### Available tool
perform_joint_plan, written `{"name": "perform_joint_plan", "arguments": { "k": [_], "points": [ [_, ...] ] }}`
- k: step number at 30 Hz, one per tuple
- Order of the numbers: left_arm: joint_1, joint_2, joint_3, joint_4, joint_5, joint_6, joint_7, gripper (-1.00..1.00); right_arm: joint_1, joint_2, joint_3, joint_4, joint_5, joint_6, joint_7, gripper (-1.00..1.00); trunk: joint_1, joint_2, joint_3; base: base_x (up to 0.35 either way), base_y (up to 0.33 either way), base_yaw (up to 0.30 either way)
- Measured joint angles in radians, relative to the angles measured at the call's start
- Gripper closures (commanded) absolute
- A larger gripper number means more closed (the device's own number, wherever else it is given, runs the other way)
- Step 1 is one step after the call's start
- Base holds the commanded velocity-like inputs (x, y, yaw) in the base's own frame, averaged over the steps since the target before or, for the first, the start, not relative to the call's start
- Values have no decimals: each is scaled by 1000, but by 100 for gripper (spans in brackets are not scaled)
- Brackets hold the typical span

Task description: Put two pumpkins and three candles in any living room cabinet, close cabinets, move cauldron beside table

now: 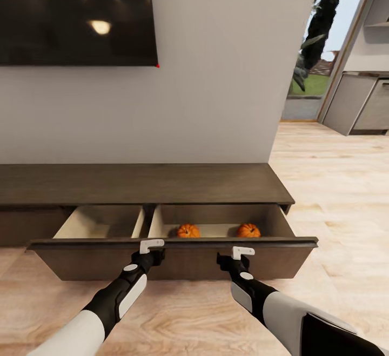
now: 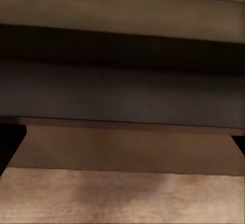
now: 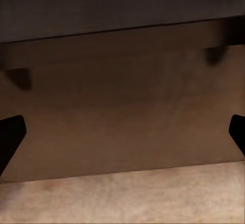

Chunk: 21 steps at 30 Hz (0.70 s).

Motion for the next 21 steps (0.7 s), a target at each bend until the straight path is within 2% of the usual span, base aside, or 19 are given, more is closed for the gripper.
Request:
{"name": "perform_joint_plan", "arguments": {
  "k": [21],
  "points": [
    [0,0,1,0,-2,0,1,-100,0,1,0,0,0,0,0,-100,0,0,0,335,0,0]
  ]
}}
